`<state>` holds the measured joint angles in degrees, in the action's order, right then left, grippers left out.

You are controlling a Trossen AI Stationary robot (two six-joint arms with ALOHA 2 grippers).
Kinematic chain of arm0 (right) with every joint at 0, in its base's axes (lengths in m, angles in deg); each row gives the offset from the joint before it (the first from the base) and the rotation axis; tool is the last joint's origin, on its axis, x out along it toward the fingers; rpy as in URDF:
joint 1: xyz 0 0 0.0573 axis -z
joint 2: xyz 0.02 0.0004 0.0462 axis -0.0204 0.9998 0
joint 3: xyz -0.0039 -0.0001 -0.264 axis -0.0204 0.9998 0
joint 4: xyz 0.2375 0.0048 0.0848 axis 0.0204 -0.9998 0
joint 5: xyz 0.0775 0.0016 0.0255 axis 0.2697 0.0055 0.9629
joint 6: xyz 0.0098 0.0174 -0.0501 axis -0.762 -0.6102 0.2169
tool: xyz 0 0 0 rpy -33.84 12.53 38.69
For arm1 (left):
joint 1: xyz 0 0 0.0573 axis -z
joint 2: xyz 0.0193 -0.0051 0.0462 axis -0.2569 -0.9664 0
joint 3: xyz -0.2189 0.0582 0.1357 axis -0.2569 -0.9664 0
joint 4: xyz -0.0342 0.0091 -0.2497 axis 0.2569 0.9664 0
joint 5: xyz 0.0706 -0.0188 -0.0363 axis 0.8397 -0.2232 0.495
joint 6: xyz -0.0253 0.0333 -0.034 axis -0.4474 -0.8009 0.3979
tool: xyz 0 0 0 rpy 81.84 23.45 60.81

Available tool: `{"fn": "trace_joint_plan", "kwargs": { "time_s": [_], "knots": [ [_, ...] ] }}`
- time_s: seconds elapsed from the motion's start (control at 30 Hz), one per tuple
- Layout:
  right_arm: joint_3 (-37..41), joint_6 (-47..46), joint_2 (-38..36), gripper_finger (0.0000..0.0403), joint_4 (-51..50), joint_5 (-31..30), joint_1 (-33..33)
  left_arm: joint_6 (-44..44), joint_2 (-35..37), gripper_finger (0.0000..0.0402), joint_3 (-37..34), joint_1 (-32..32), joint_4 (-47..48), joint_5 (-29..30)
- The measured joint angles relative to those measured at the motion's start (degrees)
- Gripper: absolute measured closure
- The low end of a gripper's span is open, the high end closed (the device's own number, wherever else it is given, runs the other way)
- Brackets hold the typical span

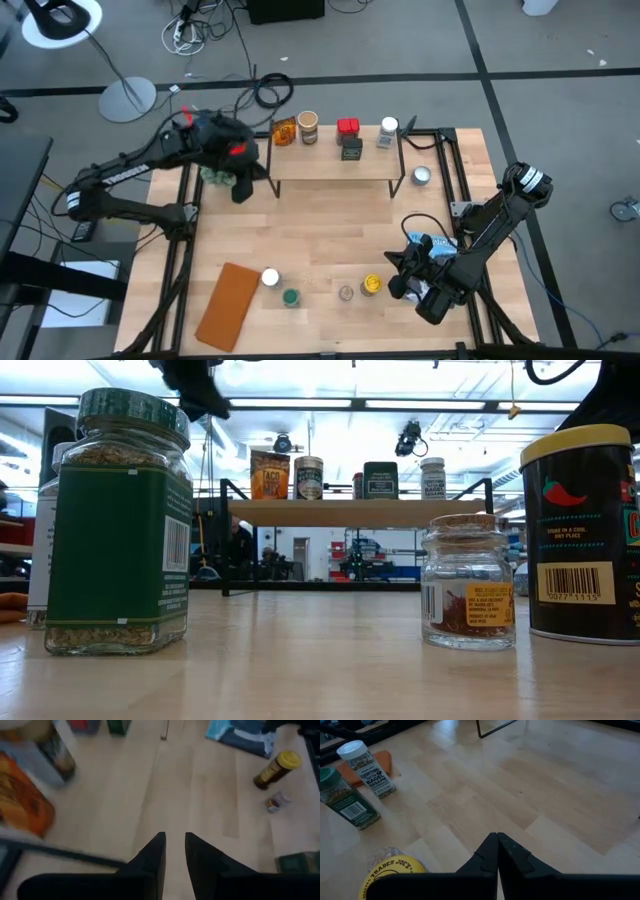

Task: Shelf spices
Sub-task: Put the white seasoning bottle on the shelf

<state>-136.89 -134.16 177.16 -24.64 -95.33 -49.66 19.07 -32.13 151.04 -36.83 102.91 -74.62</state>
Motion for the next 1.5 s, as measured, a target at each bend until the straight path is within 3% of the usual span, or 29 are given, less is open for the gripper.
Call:
{"fn": "trace_joint_plan", "kwargs": {
  "time_s": [0.4,0.73,0.9,1.17,1.5],
  "knots": [
    [0.0,0.0,0.0,0.0397,1.2,0.0,0.0,14.4,6.6,0.0396,-12.8,16.6,-1.5,9.5],
    [0.0,0.0,0.0,0.0396,1.9,0.2,0.6,30.1,6.3,0.0400,-24.4,29.9,-1.3,9.9],
    [0.0,0.0,0.0,0.0397,2.6,0.5,1.2,38.8,6.2,0.0401,-28.9,35.4,-5.6,10.0],
    [0.0,0.0,0.0,0.0399,3.3,0.9,1.2,46.8,-0.9,0.0401,-32.2,45.4,-15.8,11.7],
    [0.0,0.0,0.0,0.0400,4.2,5.1,1.3,51.0,-14.4,0.0401,-30.1,50.9,-24.8,11.9]
  ]
}}
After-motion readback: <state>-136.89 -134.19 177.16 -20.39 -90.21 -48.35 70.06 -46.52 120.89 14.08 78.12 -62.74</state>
